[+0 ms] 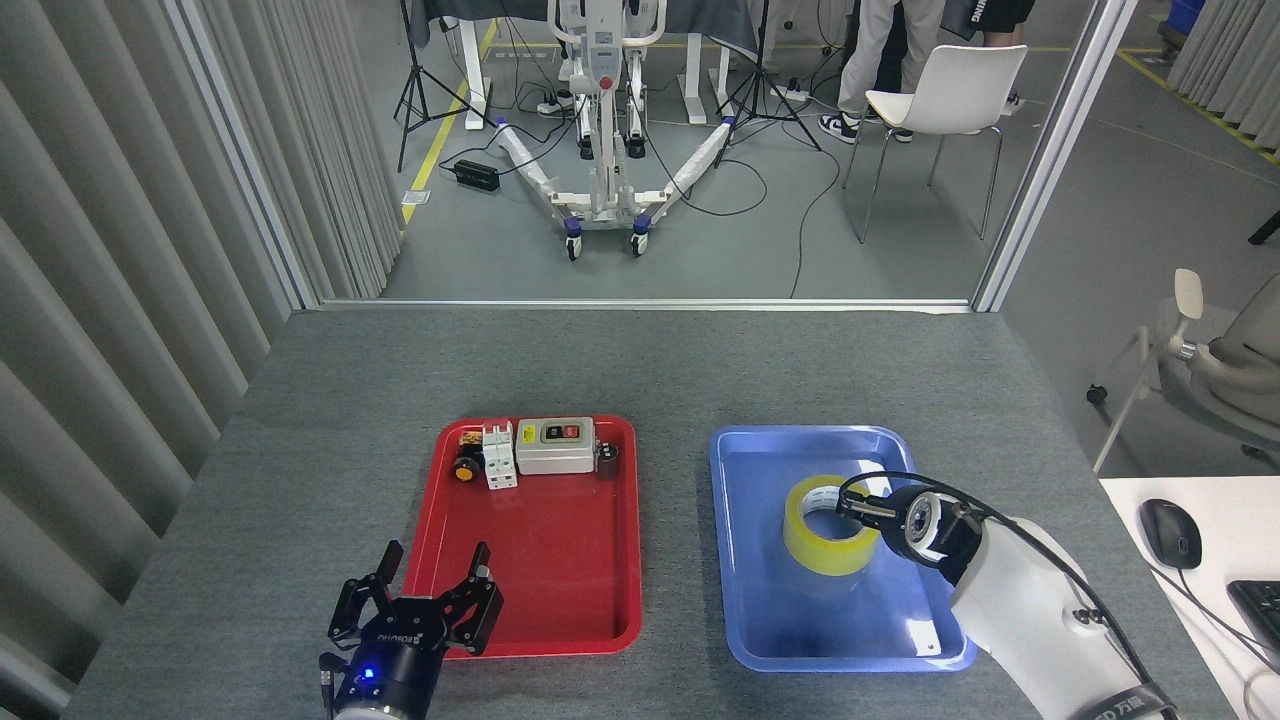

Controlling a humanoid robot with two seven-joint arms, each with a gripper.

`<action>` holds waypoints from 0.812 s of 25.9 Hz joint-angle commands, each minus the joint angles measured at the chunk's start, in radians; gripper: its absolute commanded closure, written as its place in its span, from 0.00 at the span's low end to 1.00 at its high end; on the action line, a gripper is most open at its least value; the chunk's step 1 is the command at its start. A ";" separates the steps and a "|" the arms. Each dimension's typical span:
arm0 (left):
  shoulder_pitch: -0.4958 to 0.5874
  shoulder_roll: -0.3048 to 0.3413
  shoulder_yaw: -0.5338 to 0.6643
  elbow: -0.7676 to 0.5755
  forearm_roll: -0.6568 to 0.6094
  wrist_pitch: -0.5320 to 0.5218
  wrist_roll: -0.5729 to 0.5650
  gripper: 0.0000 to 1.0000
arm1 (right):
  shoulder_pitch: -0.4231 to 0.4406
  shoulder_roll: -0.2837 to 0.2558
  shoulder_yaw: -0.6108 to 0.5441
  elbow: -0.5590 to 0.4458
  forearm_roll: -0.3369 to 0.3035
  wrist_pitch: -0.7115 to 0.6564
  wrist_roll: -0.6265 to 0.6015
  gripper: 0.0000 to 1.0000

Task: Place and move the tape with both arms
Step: 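Open the right gripper and withdraw it toward the robot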

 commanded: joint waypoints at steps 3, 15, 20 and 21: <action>-0.001 0.029 0.003 -0.005 0.035 -0.016 0.014 0.00 | 0.048 -0.070 -0.003 -0.155 0.039 -0.035 -0.090 0.29; -0.015 0.029 0.048 -0.005 0.036 -0.012 0.014 0.00 | 0.554 0.114 -0.639 -0.578 0.658 -0.457 -0.483 0.10; -0.017 0.029 0.059 -0.005 0.036 -0.012 0.014 0.00 | 0.692 0.119 -0.641 -0.673 0.658 -0.445 -0.650 0.02; -0.017 0.029 0.060 -0.007 0.036 -0.012 0.014 0.00 | 0.718 0.117 -0.641 -0.692 0.658 -0.437 -0.650 0.01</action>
